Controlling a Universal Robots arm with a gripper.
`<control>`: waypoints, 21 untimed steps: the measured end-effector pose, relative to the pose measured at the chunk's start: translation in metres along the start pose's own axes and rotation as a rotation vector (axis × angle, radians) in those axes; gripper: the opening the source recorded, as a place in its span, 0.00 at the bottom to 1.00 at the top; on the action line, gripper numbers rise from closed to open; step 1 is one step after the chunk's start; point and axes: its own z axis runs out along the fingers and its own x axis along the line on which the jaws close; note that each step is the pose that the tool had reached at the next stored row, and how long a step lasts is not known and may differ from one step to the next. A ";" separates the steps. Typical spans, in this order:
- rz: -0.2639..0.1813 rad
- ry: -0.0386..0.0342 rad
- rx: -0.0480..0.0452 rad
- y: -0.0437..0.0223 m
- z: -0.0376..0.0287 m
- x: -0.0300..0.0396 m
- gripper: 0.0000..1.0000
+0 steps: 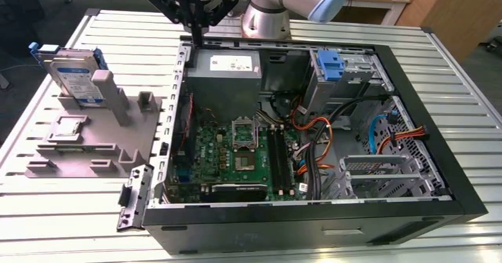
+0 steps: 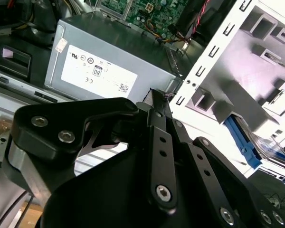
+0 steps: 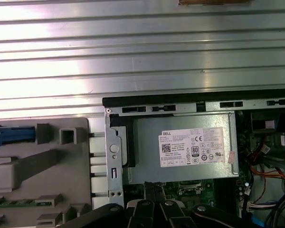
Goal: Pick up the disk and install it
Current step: 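Reach for the disk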
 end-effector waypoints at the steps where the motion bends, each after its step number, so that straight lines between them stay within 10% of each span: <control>1: 0.000 0.0002 0.0001 -0.0001 0.0000 0.0005 0.10; 21: 0.000 0.0011 0.0002 -0.0006 0.0005 0.0073 0.10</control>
